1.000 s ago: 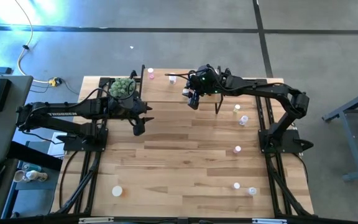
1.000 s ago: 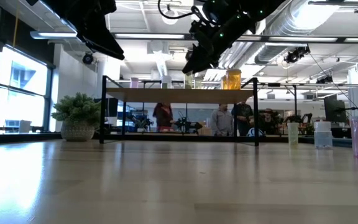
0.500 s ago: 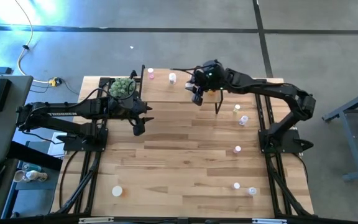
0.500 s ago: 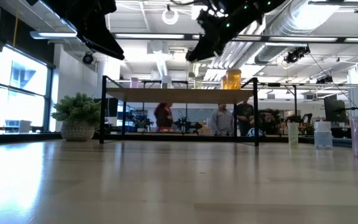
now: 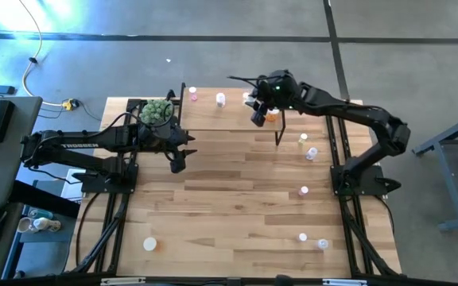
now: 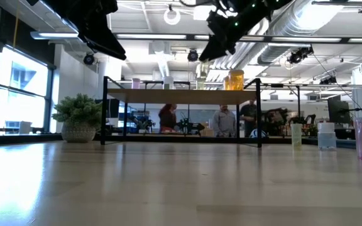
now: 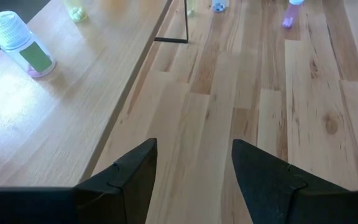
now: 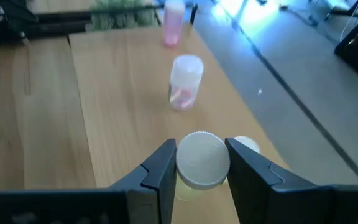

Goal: Pick and place medicine bottles onto shelf by color
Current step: Put the bottom yellow pill bottle on the shelf aligned with the other yellow pill bottle

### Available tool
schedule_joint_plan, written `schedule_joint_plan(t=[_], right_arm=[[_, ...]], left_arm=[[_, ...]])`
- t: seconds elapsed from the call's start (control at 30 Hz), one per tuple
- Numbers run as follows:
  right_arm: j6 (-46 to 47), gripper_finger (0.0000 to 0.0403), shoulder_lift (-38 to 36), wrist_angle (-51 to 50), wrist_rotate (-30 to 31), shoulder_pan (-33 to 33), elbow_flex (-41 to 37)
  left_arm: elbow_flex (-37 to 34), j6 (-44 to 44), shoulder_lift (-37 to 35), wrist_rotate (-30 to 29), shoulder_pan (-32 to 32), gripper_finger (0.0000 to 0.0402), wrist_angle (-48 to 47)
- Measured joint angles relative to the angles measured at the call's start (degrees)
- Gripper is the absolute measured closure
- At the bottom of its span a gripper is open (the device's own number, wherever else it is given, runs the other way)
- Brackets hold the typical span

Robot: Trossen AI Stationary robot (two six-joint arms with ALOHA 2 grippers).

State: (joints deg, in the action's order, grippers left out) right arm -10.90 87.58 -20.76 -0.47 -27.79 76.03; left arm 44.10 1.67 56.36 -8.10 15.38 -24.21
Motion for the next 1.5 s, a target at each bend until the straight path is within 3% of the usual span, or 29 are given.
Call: schedule_joint_plan(t=[0.77, 0.93, 1.23, 1.5], right_arm=[[4.49, 0.0294, 4.73, -1.76, -0.10, 0.97, 0.00], [4.51, 0.0294, 6.07, -1.03, 3.26, 1.33, 0.00], [4.50, 0.0294, 6.13, -1.20, 3.65, 1.33, 0.00], [3.47, 0.0257, 6.17, -1.30, 3.74, 1.33, 0.00]], left_arm=[[0.00, 0.02, 0.00, 0.02, 0.00, 0.0202, 0.04], [0.00, 0.03, -0.02, 0.01, 0.00, 0.0202, 0.04], [0.00, 0.03, -0.02, 0.02, 0.00, 0.0202, 0.04], [0.00, 0.04, -0.02, 0.02, 0.00, 0.0202, 0.04]])
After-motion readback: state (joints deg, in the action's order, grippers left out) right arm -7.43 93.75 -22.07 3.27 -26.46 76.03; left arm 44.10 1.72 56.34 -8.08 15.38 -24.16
